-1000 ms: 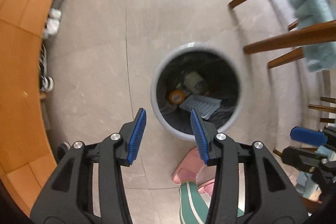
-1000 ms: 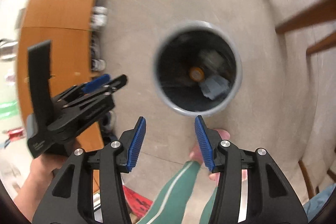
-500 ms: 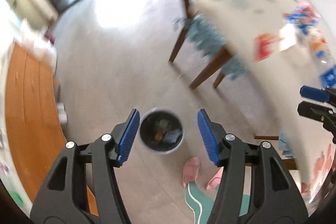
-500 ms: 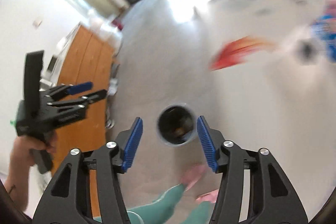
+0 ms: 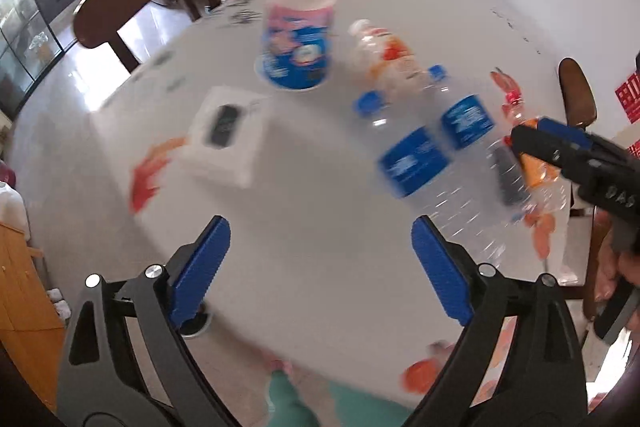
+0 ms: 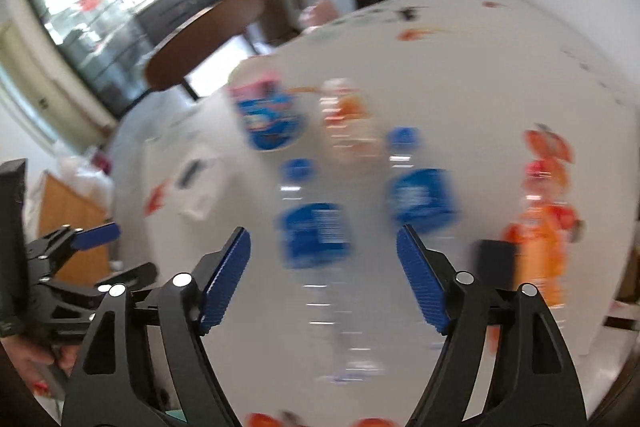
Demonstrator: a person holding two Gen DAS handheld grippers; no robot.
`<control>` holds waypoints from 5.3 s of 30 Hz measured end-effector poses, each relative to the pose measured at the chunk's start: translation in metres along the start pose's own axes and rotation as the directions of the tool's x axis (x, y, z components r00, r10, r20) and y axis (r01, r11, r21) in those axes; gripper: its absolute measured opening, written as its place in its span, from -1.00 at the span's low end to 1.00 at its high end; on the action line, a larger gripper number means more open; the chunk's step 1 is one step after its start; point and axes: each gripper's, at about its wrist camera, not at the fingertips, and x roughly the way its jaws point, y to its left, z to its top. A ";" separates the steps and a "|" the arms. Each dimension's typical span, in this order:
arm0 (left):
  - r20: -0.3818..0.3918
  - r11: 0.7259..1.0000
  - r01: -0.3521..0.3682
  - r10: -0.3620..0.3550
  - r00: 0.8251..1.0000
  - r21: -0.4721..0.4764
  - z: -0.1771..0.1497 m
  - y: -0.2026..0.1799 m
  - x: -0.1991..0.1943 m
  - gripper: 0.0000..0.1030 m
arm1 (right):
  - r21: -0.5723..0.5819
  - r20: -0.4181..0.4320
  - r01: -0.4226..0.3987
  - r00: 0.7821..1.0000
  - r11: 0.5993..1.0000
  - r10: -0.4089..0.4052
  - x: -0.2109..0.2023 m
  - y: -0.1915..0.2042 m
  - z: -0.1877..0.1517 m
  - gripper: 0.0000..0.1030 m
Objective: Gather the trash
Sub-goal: 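Move both open tools back toward the table, then grasp blue-label Icedew bottle with right tool while left tool grasps Olympic-ring bottle, then carry both blue-label bottles over the trash bin, then open both tools to drop the bottles into the bin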
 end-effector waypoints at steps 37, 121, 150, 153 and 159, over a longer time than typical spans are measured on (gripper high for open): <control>-0.236 0.960 -0.012 -0.057 0.970 -0.281 0.011 -0.081 0.136 0.22 | 0.075 -0.292 -0.222 0.927 0.972 0.235 0.113 -0.083 0.007 0.07; -0.412 0.788 -0.132 -0.163 0.897 -0.601 -0.346 0.475 0.250 0.13 | -0.183 -0.862 -0.384 0.505 0.905 0.040 0.465 0.460 -0.267 0.06; -0.517 0.785 -0.150 -0.240 0.822 -0.602 -0.370 0.492 0.352 0.49 | -0.117 -0.879 -0.225 0.476 0.967 0.004 0.561 0.435 -0.305 0.34; -0.499 0.778 -0.152 -0.228 0.836 -0.610 -0.365 0.492 0.337 0.49 | -0.088 -0.865 -0.229 0.500 0.969 0.040 0.545 0.425 -0.287 0.34; -0.424 0.735 -0.146 -0.206 0.882 -0.662 -0.358 0.494 0.276 0.49 | -0.104 -0.829 -0.293 0.553 0.950 0.080 0.490 0.434 -0.255 0.34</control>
